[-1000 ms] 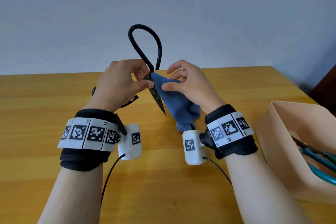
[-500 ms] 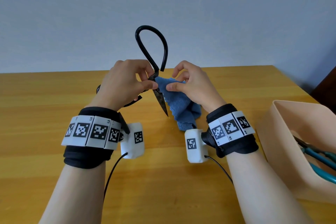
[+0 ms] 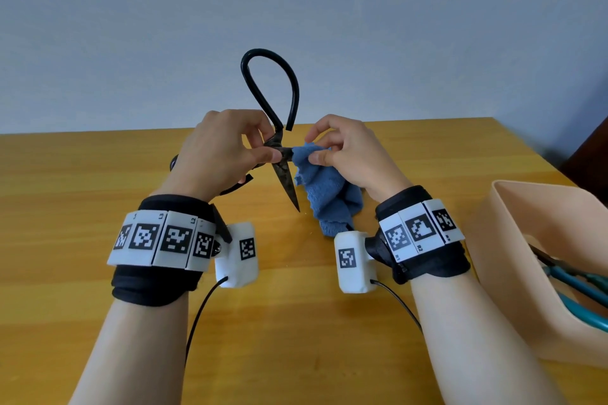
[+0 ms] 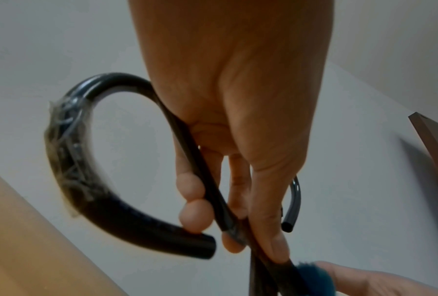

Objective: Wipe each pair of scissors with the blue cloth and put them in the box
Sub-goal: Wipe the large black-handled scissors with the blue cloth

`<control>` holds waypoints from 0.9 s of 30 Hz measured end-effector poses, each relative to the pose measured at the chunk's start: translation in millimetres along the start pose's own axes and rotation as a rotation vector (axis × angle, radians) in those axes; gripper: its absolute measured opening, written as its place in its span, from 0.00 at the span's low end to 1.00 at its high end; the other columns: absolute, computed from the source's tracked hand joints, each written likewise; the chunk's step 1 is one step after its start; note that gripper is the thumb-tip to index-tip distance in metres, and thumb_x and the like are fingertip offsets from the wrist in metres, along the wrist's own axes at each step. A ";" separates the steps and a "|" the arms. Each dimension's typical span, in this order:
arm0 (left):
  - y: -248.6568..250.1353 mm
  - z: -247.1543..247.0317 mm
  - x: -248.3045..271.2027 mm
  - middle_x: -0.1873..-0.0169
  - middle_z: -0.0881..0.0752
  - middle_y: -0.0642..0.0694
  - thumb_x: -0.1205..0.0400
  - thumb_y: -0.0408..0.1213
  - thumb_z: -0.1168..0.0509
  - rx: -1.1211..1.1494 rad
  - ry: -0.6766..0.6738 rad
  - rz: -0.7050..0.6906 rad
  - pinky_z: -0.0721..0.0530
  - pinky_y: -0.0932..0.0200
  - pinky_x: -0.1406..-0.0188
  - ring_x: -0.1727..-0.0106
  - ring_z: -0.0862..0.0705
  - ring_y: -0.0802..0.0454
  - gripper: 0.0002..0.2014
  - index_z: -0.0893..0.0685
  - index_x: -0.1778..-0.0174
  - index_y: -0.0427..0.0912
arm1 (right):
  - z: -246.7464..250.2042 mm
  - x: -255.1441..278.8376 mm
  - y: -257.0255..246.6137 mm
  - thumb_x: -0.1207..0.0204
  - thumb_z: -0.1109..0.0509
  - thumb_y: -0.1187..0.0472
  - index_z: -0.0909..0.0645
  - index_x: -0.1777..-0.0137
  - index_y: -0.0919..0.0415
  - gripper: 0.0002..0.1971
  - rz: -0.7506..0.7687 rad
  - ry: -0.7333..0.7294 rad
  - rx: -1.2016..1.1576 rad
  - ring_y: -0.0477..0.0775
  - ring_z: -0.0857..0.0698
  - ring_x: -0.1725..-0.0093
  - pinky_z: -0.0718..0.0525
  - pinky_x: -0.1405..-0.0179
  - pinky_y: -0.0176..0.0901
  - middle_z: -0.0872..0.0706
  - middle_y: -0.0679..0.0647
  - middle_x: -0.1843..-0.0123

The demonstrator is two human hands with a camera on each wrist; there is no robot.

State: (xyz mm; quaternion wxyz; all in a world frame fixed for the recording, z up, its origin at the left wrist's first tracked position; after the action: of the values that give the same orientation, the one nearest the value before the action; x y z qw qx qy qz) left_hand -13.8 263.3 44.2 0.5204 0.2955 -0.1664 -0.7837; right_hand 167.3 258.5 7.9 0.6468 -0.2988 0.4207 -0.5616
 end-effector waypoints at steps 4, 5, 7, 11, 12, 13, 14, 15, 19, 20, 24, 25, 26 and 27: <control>-3.3 1.1 0.8 0.67 0.12 0.63 0.24 0.47 0.22 0.003 -0.004 0.013 0.13 0.38 0.55 0.80 0.14 0.50 0.10 0.18 0.60 0.57 | -1.2 -0.5 2.6 0.25 0.24 0.68 0.18 0.48 0.57 0.10 -0.005 -0.011 -0.002 0.34 0.20 0.69 0.23 0.61 0.34 0.08 0.52 0.57; -3.4 1.3 0.9 0.67 0.12 0.62 0.24 0.47 0.22 0.011 -0.007 0.014 0.13 0.38 0.55 0.80 0.14 0.50 0.10 0.18 0.60 0.57 | 0.2 -0.8 4.0 0.27 0.22 0.66 0.18 0.50 0.57 0.10 -0.013 -0.002 -0.013 0.35 0.20 0.68 0.23 0.61 0.36 0.09 0.52 0.58; -2.0 2.4 1.0 0.67 0.12 0.61 0.25 0.47 0.22 0.029 -0.006 0.011 0.13 0.38 0.55 0.80 0.14 0.50 0.10 0.18 0.60 0.57 | 5.6 -1.7 6.8 0.32 0.17 0.62 0.19 0.53 0.58 0.14 -0.032 0.035 -0.058 0.41 0.16 0.64 0.21 0.58 0.38 0.09 0.54 0.59; 0.3 3.5 0.6 0.67 0.12 0.61 0.25 0.47 0.22 0.034 0.009 -0.002 0.13 0.38 0.56 0.81 0.15 0.50 0.10 0.18 0.60 0.57 | 9.1 -0.8 5.9 0.29 0.18 0.62 0.18 0.50 0.58 0.12 -0.029 0.043 -0.076 0.36 0.19 0.68 0.22 0.59 0.36 0.09 0.54 0.59; -0.5 3.4 0.6 0.67 0.12 0.61 0.25 0.47 0.22 0.024 0.010 0.001 0.13 0.38 0.56 0.80 0.15 0.50 0.10 0.18 0.60 0.57 | 6.6 -0.3 4.9 0.27 0.21 0.66 0.18 0.49 0.58 0.10 -0.022 0.023 -0.072 0.33 0.20 0.70 0.23 0.61 0.33 0.08 0.54 0.58; -1.9 3.1 0.6 0.67 0.12 0.62 0.24 0.47 0.22 0.014 0.009 0.007 0.13 0.38 0.55 0.80 0.14 0.50 0.10 0.18 0.60 0.57 | 4.2 0.0 4.1 0.25 0.25 0.69 0.18 0.48 0.58 0.09 -0.015 0.009 -0.066 0.32 0.20 0.71 0.23 0.63 0.30 0.08 0.54 0.57; -3.6 3.1 0.8 0.67 0.13 0.63 0.24 0.47 0.22 0.007 0.007 0.013 0.14 0.39 0.55 0.80 0.14 0.50 0.09 0.18 0.59 0.57 | 2.4 0.1 3.9 0.23 0.27 0.71 0.18 0.47 0.58 0.10 -0.011 0.003 -0.058 0.31 0.20 0.71 0.24 0.65 0.27 0.08 0.54 0.57; -5.2 3.3 0.8 0.66 0.13 0.63 0.24 0.47 0.22 0.003 0.004 0.018 0.14 0.39 0.54 0.79 0.14 0.50 0.09 0.18 0.59 0.57 | 1.7 0.0 4.4 0.23 0.27 0.71 0.18 0.46 0.58 0.10 -0.011 0.004 -0.049 0.31 0.19 0.71 0.24 0.66 0.26 0.08 0.53 0.56; -6.3 4.3 1.6 0.67 0.12 0.62 0.24 0.47 0.22 0.012 -0.006 0.017 0.14 0.38 0.53 0.79 0.14 0.50 0.09 0.18 0.59 0.57 | 6.5 -1.8 10.8 0.28 0.20 0.65 0.18 0.48 0.57 0.12 -0.040 0.033 -0.075 0.39 0.16 0.65 0.21 0.59 0.36 0.10 0.53 0.59; -5.5 4.8 1.7 0.67 0.12 0.62 0.24 0.47 0.22 0.020 -0.005 0.014 0.14 0.38 0.53 0.79 0.14 0.50 0.09 0.18 0.59 0.57 | 9.6 -1.8 12.1 0.30 0.18 0.64 0.17 0.49 0.58 0.14 -0.044 0.052 -0.090 0.42 0.16 0.64 0.20 0.57 0.38 0.11 0.51 0.63; -3.2 5.7 1.2 0.68 0.12 0.61 0.25 0.46 0.22 0.025 0.002 0.004 0.13 0.38 0.54 0.80 0.14 0.50 0.10 0.18 0.60 0.57 | 12.7 -1.4 11.2 0.31 0.17 0.63 0.18 0.51 0.57 0.13 -0.022 0.069 -0.083 0.39 0.19 0.68 0.20 0.58 0.37 0.14 0.49 0.67; -3.7 5.8 1.1 0.68 0.12 0.61 0.25 0.46 0.22 0.023 0.004 0.004 0.13 0.38 0.54 0.80 0.14 0.50 0.10 0.18 0.60 0.57 | 10.2 -1.3 10.5 0.29 0.19 0.65 0.18 0.50 0.57 0.12 -0.017 0.051 -0.069 0.37 0.21 0.69 0.22 0.59 0.36 0.13 0.51 0.65; -4.5 5.6 1.2 0.68 0.12 0.62 0.25 0.47 0.22 0.016 0.005 0.007 0.13 0.38 0.54 0.80 0.14 0.50 0.10 0.18 0.60 0.57 | 7.4 -1.2 9.9 0.27 0.22 0.67 0.18 0.49 0.56 0.11 -0.013 0.031 -0.050 0.37 0.22 0.69 0.23 0.60 0.36 0.12 0.53 0.62; -5.7 5.8 1.3 0.67 0.12 0.62 0.25 0.47 0.22 0.009 0.004 0.011 0.13 0.38 0.54 0.80 0.14 0.50 0.10 0.18 0.60 0.57 | 5.3 -1.3 9.7 0.26 0.24 0.70 0.18 0.47 0.56 0.12 -0.008 0.019 -0.029 0.38 0.22 0.68 0.23 0.60 0.36 0.11 0.54 0.60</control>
State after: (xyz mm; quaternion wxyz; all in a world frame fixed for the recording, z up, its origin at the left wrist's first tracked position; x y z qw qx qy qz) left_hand -22.0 264.1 45.0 0.5237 0.2983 -0.1708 -0.7795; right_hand 176.6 261.1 2.3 0.6360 -0.3046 0.4338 -0.5609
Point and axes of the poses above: each hand's wrist, its own x-axis away from the middle knuckle, its own z-axis out of the back of the hand, y = z × x, the point moved 9 cm from there along -x, towards the middle knuckle
